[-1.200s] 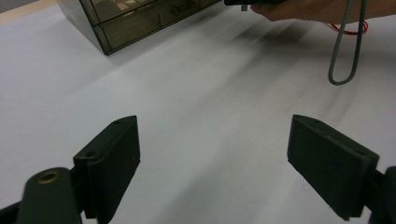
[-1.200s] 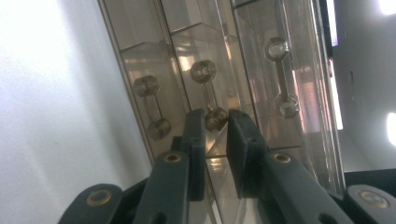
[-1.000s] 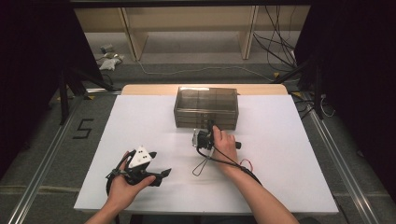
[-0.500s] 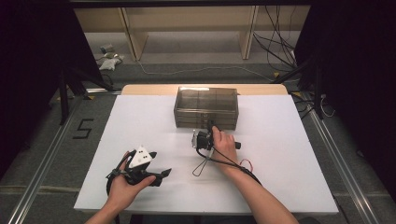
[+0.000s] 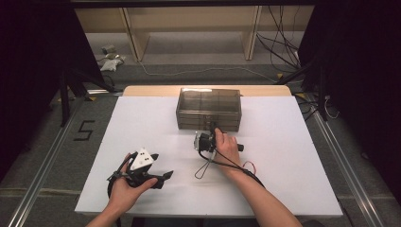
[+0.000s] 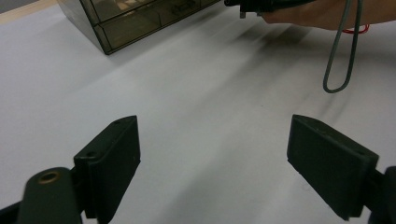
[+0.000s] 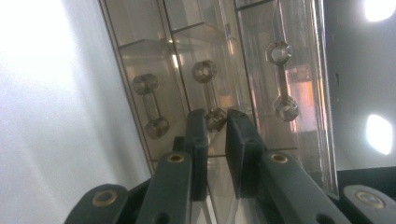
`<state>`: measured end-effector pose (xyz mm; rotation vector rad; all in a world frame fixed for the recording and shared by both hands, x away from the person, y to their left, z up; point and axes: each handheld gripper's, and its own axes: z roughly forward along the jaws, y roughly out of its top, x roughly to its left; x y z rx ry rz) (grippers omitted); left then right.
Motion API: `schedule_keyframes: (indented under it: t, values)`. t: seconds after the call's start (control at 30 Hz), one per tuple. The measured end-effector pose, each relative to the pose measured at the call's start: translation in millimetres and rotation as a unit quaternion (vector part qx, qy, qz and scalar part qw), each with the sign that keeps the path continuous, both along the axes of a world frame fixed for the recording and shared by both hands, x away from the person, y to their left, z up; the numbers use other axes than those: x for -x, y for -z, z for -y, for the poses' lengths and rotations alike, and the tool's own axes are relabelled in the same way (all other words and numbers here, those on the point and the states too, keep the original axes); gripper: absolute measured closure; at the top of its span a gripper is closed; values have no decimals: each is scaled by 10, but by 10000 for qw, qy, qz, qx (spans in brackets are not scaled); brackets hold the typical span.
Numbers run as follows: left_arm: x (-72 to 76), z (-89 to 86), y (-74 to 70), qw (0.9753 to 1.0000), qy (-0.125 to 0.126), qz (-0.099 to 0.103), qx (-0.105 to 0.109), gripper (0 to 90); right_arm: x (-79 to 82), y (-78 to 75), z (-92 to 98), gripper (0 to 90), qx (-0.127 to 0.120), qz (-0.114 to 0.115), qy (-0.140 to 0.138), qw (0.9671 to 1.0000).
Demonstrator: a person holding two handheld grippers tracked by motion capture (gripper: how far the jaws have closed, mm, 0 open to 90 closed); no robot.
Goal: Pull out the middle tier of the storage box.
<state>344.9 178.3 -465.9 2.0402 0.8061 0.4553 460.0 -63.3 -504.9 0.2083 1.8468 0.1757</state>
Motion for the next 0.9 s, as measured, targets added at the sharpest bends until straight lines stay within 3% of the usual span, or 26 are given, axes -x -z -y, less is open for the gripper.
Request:
schedule_keyframes:
  t: [0.33,0.9]
  values:
    - [2,1,-1,10000,8,2,1,173,-1,25,-16,777,75,76,-5,9999]
    - [1,-1,-3,10000,12,21,-11,173,12,3,-29,797,-47,58,80,9999]
